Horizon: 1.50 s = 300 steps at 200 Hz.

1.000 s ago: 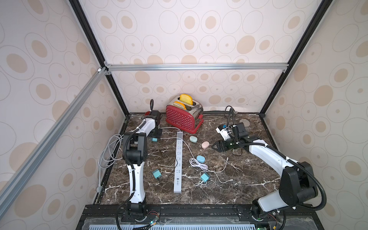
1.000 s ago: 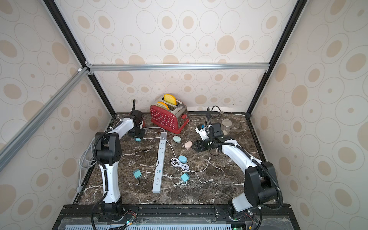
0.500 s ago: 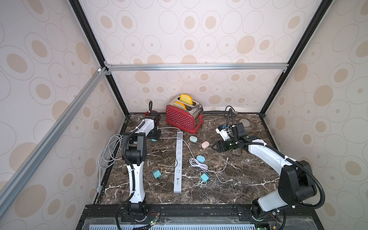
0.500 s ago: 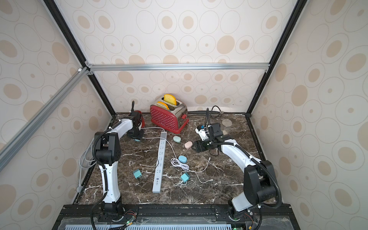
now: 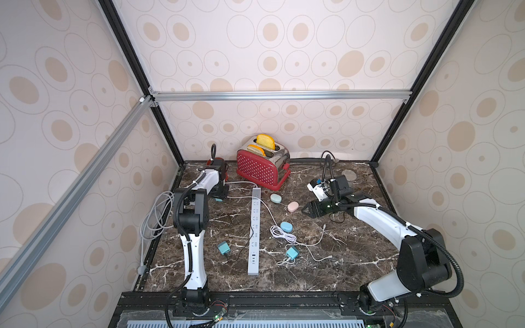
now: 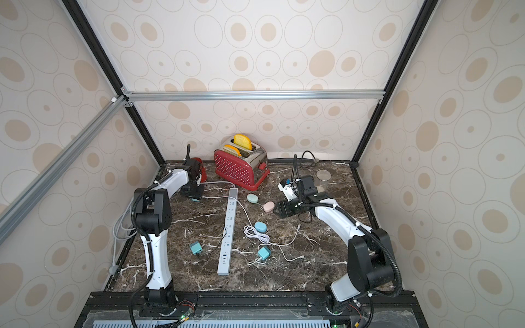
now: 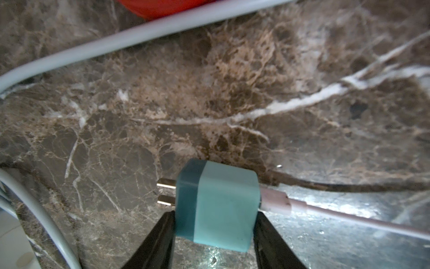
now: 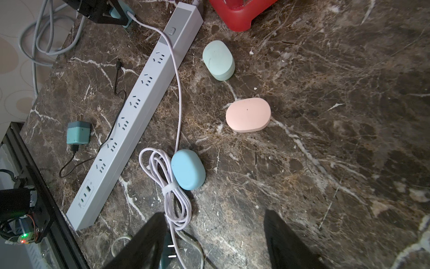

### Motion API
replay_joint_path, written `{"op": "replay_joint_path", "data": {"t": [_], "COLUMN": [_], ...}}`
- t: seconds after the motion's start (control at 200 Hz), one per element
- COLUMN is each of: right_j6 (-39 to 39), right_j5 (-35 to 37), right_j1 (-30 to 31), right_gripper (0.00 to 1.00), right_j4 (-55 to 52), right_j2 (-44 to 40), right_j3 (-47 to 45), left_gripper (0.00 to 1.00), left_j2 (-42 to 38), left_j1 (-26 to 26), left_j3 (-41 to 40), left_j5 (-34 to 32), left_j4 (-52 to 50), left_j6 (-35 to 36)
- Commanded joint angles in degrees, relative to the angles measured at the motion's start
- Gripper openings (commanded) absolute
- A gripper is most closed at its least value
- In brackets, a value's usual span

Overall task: Charge the bluetooth headset
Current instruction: Pick up the plug from the center of the board.

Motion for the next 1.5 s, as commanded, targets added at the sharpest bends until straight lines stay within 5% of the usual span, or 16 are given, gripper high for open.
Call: {"op": "replay_joint_path", "data": {"t": [0.0,0.28,0.491,0.731,0.951,1.187,1.497], "right_j6": [-1.44,-1.50,2.44,20.91,36.45,29.18,21.17], "right_j5": [0.24,-0.12,-2.05,-3.67,2.40,9.54,6.02], "right_j1": [0.60,0.60,2.35,8.69,14.40,19.97,21.95], "right_gripper": [0.70,0.70,0.67,0.65,0.66,0.64,0.59], "right_j4": [-1.44,-1.31,5.90,28.17,39.18,44.16,50.99], "right_j2": [-0.96,-1.60,-4.54,-7.54,-5.54,-2.18,-1.97], "right_j3": [1.27,1.13,-2.44,-10.03,-8.71,-6.55,-7.46], "left_gripper": [0.54,0.43,0.41,0.35,0.39,0.39,0.37], "left_j2": [1.31,0.94,-11.09,-28.91,-38.99,-42.11,-45.90], "left_j1": [0.17,0.21,0.18,-0.40,-3.95,-7.51,-9.05], "left_j3": [2.70,3.50,-4.86,-24.62,-38.71,-44.05,-43.08], "left_j5": [0.45,2.78,14.45,35.17,38.60,38.09,38.19], "left_j4": [-2.59,-2.57,5.12,32.70,58.17,70.00,63.06], "left_j6": [1.19,0.65,-5.62,-30.57,-53.12,-70.93,-72.35]}}
